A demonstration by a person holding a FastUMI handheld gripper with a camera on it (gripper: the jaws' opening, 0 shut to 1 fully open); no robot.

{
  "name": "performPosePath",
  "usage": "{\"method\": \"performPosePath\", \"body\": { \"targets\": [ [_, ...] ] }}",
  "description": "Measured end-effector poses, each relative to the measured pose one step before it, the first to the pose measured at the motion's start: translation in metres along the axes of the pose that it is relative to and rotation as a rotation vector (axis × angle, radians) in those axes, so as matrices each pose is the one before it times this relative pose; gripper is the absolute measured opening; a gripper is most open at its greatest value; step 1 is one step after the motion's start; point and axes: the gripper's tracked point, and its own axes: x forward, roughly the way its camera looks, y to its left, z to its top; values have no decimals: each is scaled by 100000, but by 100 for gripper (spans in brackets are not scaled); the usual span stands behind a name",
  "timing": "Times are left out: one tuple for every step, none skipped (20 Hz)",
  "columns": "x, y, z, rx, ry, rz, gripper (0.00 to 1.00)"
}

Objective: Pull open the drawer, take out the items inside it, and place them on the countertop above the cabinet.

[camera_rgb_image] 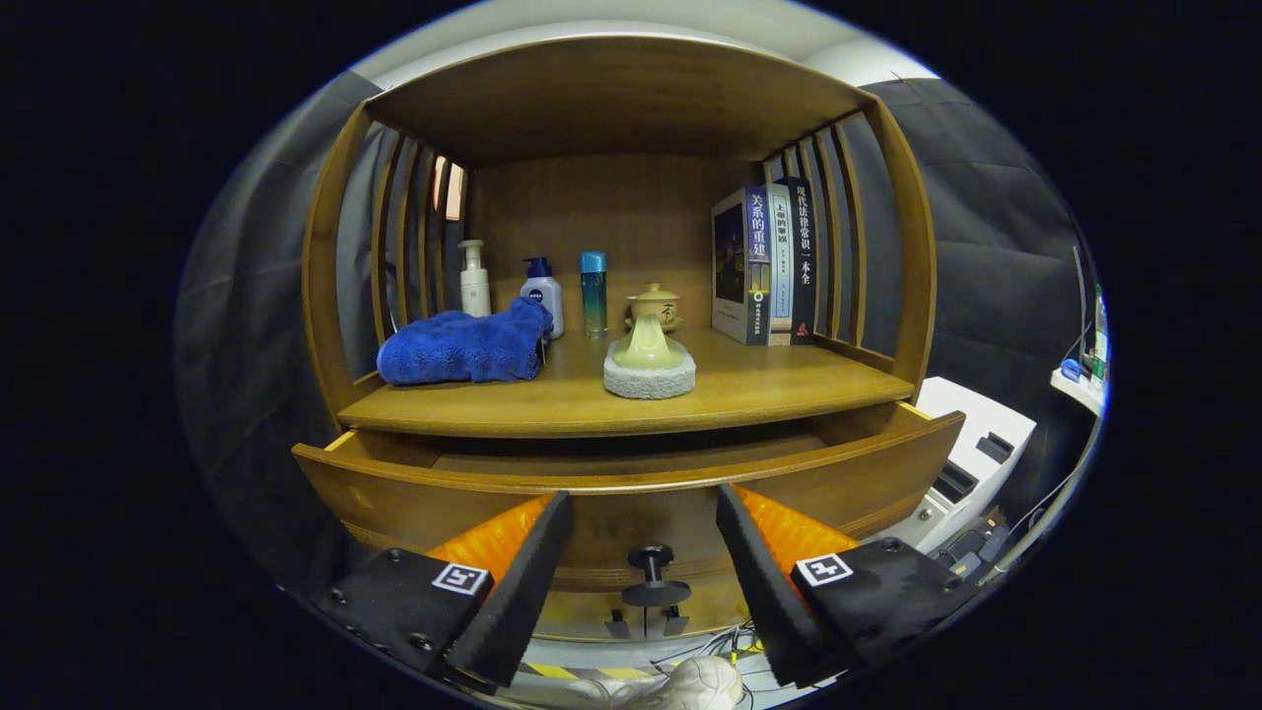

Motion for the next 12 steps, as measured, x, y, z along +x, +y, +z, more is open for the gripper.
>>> {"method": "performPosePath", "body": {
  "targets": [
    [860,304,-111,446,31,88,98],
    [421,-11,164,265,-87,117,98],
    [526,-27,93,218,-49,153,98],
    [422,36,113,237,-101,63,98],
    [476,25,90,175,-68,38,98],
    [329,26,115,161,-119,8,98],
    [367,-35,19,187,45,20,98],
    [395,49,133,351,-140,86,98],
    [326,-6,40,350,-147,195,98],
    [163,69,28,362,-242,345,98],
    [219,20,69,389,-279,390,98],
    [428,-83,85,127,-377,388,98]
  ]
}}
